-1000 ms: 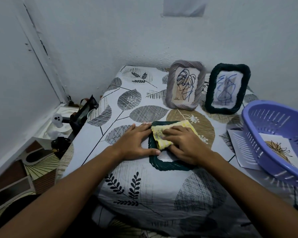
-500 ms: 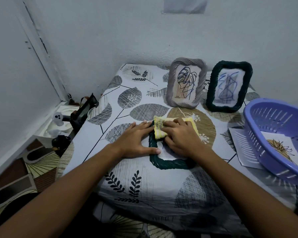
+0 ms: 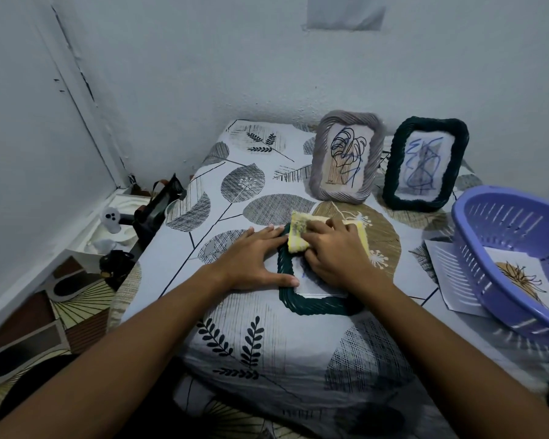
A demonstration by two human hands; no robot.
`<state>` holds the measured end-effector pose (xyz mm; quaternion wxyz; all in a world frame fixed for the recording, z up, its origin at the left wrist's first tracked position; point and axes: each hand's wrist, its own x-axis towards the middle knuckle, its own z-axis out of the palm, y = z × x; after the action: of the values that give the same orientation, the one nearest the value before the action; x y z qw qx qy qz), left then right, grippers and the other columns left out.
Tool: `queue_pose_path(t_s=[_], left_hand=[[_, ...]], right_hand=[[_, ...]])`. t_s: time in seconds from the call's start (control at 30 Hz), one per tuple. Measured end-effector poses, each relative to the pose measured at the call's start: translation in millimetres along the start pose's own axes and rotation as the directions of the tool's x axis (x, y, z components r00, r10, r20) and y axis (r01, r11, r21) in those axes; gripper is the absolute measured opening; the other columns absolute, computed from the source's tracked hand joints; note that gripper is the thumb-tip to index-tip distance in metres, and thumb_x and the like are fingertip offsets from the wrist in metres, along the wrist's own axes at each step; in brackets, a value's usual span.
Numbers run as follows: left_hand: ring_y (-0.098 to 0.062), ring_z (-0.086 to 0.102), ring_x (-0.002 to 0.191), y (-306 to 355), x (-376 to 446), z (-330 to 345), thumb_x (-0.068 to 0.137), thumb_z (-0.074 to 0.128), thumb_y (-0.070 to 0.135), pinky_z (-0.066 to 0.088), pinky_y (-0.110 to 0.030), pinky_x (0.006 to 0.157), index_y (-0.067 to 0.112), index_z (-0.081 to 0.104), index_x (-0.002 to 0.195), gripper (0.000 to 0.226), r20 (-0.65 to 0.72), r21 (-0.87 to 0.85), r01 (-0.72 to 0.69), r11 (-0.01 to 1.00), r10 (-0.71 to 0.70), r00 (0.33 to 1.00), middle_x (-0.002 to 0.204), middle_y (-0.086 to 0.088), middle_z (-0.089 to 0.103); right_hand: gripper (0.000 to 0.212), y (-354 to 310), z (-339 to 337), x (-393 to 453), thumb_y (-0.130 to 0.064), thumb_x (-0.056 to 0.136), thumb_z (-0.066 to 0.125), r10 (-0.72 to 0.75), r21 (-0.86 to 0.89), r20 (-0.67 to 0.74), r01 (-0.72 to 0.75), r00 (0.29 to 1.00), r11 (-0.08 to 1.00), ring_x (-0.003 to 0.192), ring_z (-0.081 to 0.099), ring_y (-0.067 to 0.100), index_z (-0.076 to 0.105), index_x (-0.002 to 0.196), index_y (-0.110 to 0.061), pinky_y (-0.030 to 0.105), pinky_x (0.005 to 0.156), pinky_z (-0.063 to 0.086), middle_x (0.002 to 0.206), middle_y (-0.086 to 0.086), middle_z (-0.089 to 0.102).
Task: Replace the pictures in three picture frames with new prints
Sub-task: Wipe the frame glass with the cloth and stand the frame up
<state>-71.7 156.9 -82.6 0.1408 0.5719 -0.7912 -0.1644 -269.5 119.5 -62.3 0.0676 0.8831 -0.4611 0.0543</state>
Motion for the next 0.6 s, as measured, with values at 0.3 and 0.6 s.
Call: queue_pose_path(t_s=[0.3, 0.6], left_hand=[[-0.007, 0.008, 0.146, 0, 0, -1, 0.055, 0.045, 0.088, 0.002, -0.036, 0.12, 0.026, 0.025, 0.15, 0.115, 0.002, 0.034, -0.001, 0.999, 0.001, 1.0, 0.159, 0.006, 0.014], [-0.007, 0.008, 0.146, 1, 0, -2, 0.054, 0.043, 0.089, 0.003, -0.038, 0.12, 0.026, 0.024, 0.15, 0.116, 0.019, 0.035, 0.007, 0.999, -0.008, 1.0, 0.159, 0.006, 0.014]], right_hand=[[0.04, 20, -12, -63, -0.034, 0.077, 0.045, -0.33, 0.171, -0.074, 0.338, 0.941, 0.926, 0.09, 0.056, 0.02, 0.075, 0.099, -0.022, 0.036, 0.072, 0.043, 0.115, -0.007, 0.069], [0.056, 14, -6, -9, -0.038, 0.081, 0.029, -0.039, 0.004, 0.041, 0.039, 0.998, 0.999, 0.113, 0.046, 0.032, 0.064, 0.121, -0.021, 0.042, 0.084, 0.036, 0.134, -0.002, 0.056]])
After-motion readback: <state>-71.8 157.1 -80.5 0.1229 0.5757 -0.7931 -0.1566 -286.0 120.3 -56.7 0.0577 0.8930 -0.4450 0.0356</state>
